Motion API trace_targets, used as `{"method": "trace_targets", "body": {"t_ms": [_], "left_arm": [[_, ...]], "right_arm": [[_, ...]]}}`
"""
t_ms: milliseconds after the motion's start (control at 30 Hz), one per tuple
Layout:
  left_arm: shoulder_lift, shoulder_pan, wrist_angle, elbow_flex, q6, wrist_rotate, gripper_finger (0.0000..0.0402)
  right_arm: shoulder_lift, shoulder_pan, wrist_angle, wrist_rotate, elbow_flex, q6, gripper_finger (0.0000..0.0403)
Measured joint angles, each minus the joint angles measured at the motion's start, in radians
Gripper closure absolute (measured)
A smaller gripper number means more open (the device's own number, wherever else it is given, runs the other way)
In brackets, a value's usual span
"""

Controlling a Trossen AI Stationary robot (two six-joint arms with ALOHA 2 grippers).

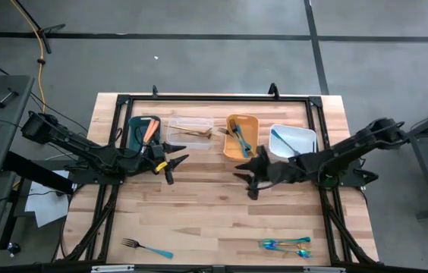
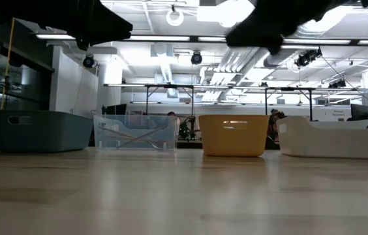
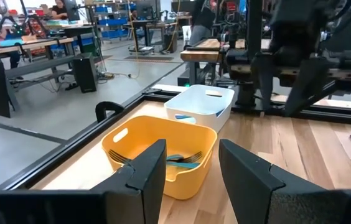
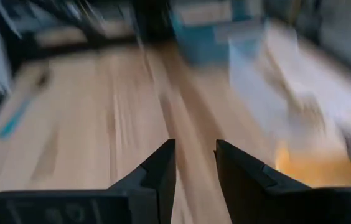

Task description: Sort silverware by color (type)

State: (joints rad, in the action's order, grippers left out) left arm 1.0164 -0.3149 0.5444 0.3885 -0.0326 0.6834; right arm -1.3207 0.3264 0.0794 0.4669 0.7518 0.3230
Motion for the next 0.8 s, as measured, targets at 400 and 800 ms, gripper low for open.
{"method": "trace_targets", "body": {"t_ms": [400,800], "left_arm": [[0.0,0.0,0.001,0.0,0.0,-0.001,0.0261],[0.0,0.0,0.0,0.0,-0.017,-0.022,0.0261]], "right_arm": [[-0.029,-0.06,0.583,-0.004,-0.084,-0.395,0.0295],[-0.03,-0.078,0.553,-0.005,-0.084,-0.384,0.0295]]}}
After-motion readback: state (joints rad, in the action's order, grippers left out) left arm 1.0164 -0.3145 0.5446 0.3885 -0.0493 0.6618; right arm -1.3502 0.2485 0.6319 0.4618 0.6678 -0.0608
